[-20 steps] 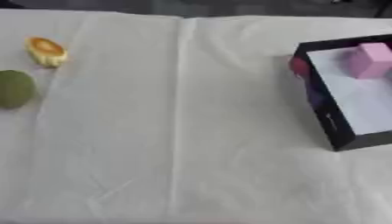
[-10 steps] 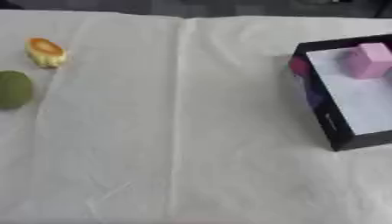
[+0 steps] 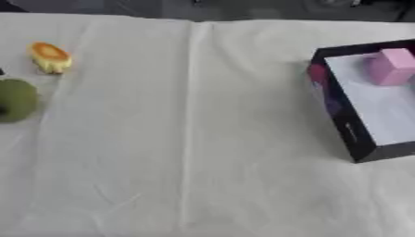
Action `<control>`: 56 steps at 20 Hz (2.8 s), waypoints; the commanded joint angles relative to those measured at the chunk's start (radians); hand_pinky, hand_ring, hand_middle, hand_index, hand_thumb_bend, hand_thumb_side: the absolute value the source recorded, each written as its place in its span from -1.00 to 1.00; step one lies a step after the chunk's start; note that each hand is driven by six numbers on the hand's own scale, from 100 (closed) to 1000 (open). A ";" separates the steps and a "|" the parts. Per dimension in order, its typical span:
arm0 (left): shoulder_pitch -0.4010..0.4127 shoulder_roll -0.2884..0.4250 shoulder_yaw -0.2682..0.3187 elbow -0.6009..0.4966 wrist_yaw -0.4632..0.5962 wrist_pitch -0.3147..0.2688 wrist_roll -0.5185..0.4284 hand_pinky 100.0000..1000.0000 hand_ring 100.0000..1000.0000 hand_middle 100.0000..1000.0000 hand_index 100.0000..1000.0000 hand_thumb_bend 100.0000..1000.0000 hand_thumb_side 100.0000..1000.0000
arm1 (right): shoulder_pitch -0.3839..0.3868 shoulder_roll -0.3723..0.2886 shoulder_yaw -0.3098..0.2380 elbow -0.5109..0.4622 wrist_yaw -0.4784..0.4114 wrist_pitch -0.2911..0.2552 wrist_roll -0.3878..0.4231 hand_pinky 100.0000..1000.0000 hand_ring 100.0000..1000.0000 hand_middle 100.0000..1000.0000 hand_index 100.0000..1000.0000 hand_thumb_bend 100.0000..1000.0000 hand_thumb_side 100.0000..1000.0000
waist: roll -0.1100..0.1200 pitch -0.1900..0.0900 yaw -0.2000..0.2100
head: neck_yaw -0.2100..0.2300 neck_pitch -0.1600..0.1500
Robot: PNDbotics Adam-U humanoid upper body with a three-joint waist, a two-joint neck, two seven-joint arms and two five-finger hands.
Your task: Pick up the objects with one hand, pass them to the other hand, and then place them into the box on the other side of the table.
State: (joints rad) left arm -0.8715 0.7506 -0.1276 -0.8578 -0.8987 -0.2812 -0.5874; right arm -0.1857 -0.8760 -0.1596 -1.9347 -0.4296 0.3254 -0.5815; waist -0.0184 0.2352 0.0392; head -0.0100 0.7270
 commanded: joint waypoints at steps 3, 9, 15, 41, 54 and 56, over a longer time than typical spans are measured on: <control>-0.018 0.013 0.007 0.013 -0.009 -0.012 -0.007 0.59 0.65 0.44 0.49 0.11 -0.45 | -0.009 -0.022 -0.011 0.001 0.003 -0.003 0.002 0.35 0.55 0.66 0.74 -0.81 -0.72 | -0.003 -0.015 -0.002 | 0.009 -0.011; -0.019 0.011 0.009 0.020 0.026 -0.018 -0.075 0.55 0.57 0.32 0.30 -0.45 -0.93 | -0.005 -0.021 -0.013 0.008 0.001 -0.005 0.002 0.35 0.55 0.66 0.74 -0.82 -0.71 | -0.001 -0.019 -0.003 | 0.016 -0.011; -0.019 0.014 0.009 0.006 0.086 -0.008 -0.102 0.48 0.47 0.18 0.16 -0.96 -0.92 | 0.005 -0.020 -0.014 0.015 -0.002 -0.006 -0.001 0.35 0.55 0.65 0.74 -0.83 -0.70 | 0.001 -0.023 -0.004 | 0.016 -0.008; 0.039 0.082 0.006 -0.296 0.530 0.159 -0.018 0.28 0.17 -0.19 -0.17 -1.00 -0.62 | -0.007 -0.048 -0.013 0.007 0.001 -0.007 0.007 0.36 0.56 0.65 0.74 -0.87 -0.74 | -0.001 -0.038 0.006 | -0.020 0.006; 0.056 -0.031 -0.046 -0.467 0.641 0.198 0.041 0.28 0.15 -0.23 -0.17 -1.00 -0.51 | -0.194 -0.104 0.073 -0.055 0.036 0.065 0.153 0.39 0.60 0.69 0.75 -0.86 -0.75 | -0.011 -0.049 0.007 | -0.069 0.019; 0.057 -0.055 -0.054 -0.482 0.635 0.195 0.057 0.27 0.14 -0.24 -0.18 -1.00 -0.49 | -0.222 -0.102 0.090 -0.057 0.041 0.076 0.178 0.40 0.60 0.69 0.75 -0.85 -0.75 | -0.012 -0.051 0.008 | -0.076 0.021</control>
State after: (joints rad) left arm -0.8005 0.6866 -0.1850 -1.3119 -0.2622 -0.0845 -0.5428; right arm -0.3924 -0.9376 -0.0697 -1.9733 -0.3977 0.3965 -0.4200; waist -0.0187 0.2204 0.0464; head -0.0794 0.7461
